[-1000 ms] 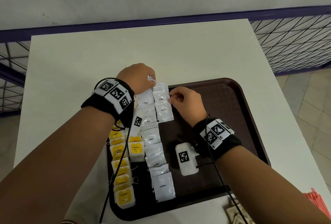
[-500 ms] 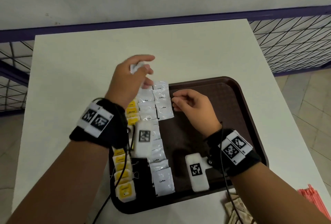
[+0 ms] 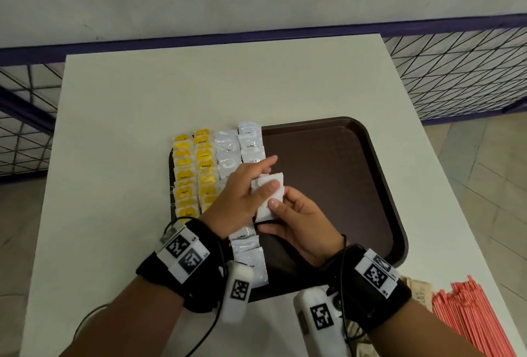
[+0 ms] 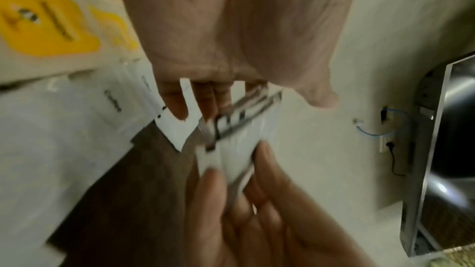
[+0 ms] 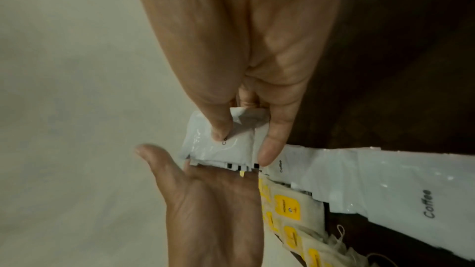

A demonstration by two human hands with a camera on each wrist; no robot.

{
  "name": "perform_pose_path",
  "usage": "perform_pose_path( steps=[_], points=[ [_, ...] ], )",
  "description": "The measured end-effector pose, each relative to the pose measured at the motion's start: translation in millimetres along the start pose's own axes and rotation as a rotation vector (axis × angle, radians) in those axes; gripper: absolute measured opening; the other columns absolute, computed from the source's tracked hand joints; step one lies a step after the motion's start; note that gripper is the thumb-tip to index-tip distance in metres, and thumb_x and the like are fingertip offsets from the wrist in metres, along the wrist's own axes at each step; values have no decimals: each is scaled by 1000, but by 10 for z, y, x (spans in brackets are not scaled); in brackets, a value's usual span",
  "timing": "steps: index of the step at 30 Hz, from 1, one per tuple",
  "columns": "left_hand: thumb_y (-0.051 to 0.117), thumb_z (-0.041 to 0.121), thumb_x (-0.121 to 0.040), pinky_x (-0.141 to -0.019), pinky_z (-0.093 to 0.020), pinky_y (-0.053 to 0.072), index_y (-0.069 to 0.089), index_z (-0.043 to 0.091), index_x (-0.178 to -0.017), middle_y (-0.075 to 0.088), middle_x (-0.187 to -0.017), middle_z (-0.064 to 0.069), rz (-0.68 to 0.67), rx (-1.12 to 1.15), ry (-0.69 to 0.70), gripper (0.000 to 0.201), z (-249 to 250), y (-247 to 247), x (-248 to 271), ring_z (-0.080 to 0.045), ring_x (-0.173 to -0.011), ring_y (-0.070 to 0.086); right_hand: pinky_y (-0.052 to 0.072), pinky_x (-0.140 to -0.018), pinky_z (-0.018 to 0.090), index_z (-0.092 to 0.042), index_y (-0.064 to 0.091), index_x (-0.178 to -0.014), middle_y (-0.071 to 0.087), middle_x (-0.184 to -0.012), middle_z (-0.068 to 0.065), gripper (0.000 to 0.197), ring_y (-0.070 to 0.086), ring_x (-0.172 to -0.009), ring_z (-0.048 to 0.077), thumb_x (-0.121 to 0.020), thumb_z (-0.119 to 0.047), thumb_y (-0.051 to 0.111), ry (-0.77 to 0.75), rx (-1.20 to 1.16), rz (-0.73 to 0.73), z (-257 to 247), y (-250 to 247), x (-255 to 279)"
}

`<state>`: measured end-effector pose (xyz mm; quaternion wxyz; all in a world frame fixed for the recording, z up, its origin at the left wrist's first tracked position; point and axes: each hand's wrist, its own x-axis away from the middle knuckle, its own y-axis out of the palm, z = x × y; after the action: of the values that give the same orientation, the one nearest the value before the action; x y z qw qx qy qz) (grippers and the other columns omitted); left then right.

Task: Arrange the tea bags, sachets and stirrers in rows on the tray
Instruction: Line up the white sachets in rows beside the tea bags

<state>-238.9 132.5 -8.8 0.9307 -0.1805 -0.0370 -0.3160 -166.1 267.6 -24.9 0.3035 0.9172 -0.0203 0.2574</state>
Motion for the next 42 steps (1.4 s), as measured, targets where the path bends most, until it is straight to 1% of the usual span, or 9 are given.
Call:
perform_pose_path(
  steps=[3, 5, 10, 15, 19, 22, 25, 30, 42],
  points=[
    [42, 30, -97, -80, -23, 49, 62, 28, -116, 65, -107, 4, 9, 59, -140, 27, 44, -150, -85, 0, -86, 60, 58, -73, 28, 0, 48, -121, 62, -113, 16, 28, 63, -98, 24, -93, -7, 48, 0, -2, 78, -15, -92, -38],
    [50, 13, -94, -70, -24, 56, 66, 26, -102, 70, -97, -3, -18, 37, -165, 22, 73, -237, -141, -4, -73, 64, 58, -75, 27, 0, 49, -121, 62, -114, 16, 28, 63, -99, 24, -93, -5, 48, -7, 18, 88, -46, -123, -68],
    [63, -2, -82, -70, -33, 60, 69, 21, -84, 68, -78, -5, -70, -41, -255, 23, 94, -374, -309, -21, -70, 70, 57, -78, 28, -4, 55, -114, 63, -113, 16, 24, 63, -98, 23, -91, -2, 52, -39, 157, 140, -95, -159, -172],
    [64, 3, -83, -65, -29, 59, 69, 10, -88, 71, -77, -11, -77, -164, -278, 9, 82, -420, -491, -21, -66, 70, 59, -74, 37, -14, 61, -100, 67, -102, 10, 16, 68, -91, 23, -87, -4, 60, -85, 408, 251, -76, -178, -284],
    [59, -2, -85, -69, -33, 60, 69, 8, -87, 70, -79, -14, -114, -193, -328, 15, 42, -430, -596, -25, -71, 71, 60, -69, 37, -14, 61, -96, 69, -97, 9, 13, 69, -85, 22, -86, -5, 62, -93, 478, 323, -26, -206, -347],
    [62, -2, -81, -61, -18, 57, 70, 10, -83, 69, -73, -8, -86, -248, -321, 15, 19, -422, -653, -15, -63, 69, 60, -69, 39, -13, 62, -96, 69, -97, 11, 14, 70, -83, 21, -85, -6, 64, -105, 549, 358, -22, -215, -383],
    [65, 0, -77, -53, -2, 43, 72, 11, -84, 66, -68, 3, -35, -383, -259, 14, 7, -429, -692, -6, -62, 63, 60, -66, 40, -15, 63, -93, 69, -95, 11, 11, 69, -80, 23, -84, -8, 65, -107, 623, 385, -31, -225, -404],
    [59, -3, -81, -77, -22, 48, 72, 7, -88, 63, -79, 1, -11, -508, -212, 19, 29, -400, -726, -16, -81, 63, 60, -60, 42, -11, 62, -96, 68, -94, 10, 12, 69, -76, 25, -84, -10, 65, -85, 695, 407, -46, -232, -399],
    [49, -1, -84, -80, -30, 50, 71, 10, -91, 70, -96, -6, 60, -619, -138, 25, -38, -375, -725, -23, -89, 63, 58, -53, 33, -12, 63, -99, 68, -90, 7, 15, 68, -72, 23, -84, -14, 66, -111, 813, 424, 5, -221, -387]
  ],
)
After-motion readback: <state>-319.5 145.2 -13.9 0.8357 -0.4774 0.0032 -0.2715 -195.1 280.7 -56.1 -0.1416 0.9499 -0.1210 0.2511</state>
